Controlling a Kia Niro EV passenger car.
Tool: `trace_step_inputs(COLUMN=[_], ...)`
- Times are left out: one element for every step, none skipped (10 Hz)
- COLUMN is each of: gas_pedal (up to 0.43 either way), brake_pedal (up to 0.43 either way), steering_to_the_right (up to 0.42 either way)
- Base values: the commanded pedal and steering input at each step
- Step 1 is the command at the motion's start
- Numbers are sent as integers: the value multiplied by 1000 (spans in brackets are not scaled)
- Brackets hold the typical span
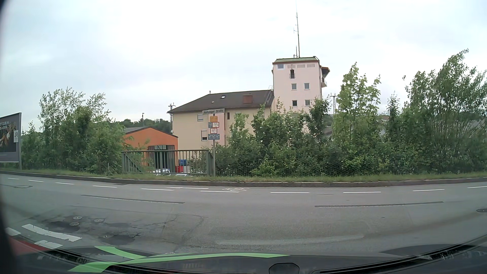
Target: Follow the waypoints while adhering to traffic rules and regulations
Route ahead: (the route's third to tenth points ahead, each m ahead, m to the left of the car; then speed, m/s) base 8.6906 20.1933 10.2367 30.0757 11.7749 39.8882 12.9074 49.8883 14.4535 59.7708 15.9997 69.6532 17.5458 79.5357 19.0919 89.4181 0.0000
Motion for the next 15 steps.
trace_step_inputs(gas_pedal=[0,0,0,0,0,0,0,0,0,0,0,0,0,0,0], brake_pedal=[152,152,152,152,152,152,152,152,152,152,152,152,152,152,152], steering_to_the_right=[-192,-192,-192,-192,-192,-192,-192,-192,-192,-192,-192,-192,-192,-192,-193])
